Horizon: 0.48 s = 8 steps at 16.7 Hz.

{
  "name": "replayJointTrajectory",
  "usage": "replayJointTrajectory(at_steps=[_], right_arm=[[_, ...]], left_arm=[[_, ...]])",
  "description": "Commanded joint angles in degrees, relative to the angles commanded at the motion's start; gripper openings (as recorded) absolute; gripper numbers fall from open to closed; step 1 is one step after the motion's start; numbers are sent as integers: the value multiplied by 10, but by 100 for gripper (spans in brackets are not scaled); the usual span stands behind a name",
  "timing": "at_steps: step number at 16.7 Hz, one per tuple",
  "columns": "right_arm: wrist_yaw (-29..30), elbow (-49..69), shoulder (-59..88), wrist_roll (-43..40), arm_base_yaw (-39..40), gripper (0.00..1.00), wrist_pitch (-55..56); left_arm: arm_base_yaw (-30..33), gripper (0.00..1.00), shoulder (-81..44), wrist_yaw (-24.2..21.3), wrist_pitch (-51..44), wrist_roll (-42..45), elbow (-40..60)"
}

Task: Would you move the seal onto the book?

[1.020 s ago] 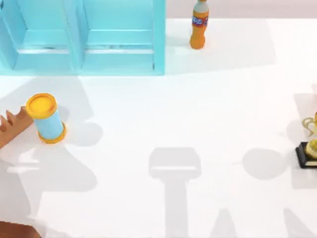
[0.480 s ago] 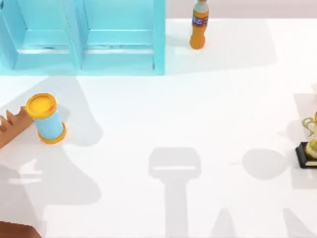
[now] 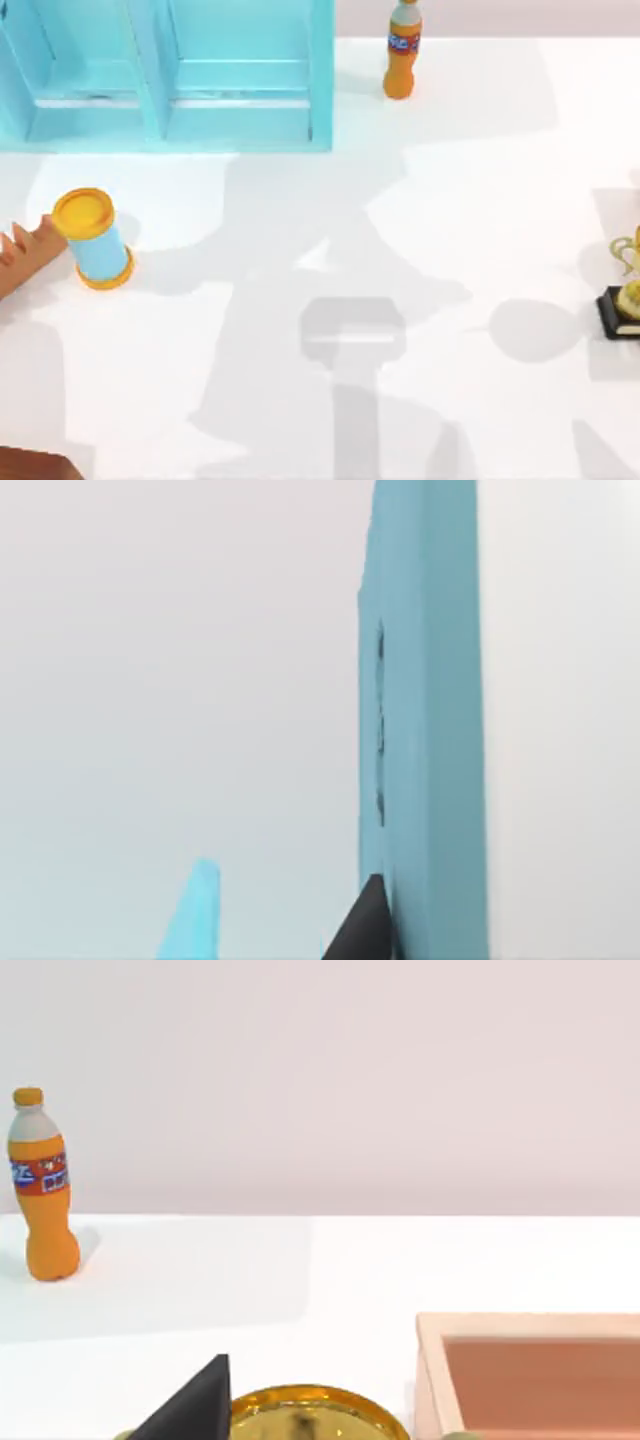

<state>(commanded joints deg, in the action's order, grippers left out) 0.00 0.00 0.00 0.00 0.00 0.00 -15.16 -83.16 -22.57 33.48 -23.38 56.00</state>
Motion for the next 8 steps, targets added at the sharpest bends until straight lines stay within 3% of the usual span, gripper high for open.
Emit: replayJointTrajectory(at_steps=[8], right_arm=[[0,0,0,0,0,100,0]], left_arm=[[441,0,-74,363,-118,-470,108]])
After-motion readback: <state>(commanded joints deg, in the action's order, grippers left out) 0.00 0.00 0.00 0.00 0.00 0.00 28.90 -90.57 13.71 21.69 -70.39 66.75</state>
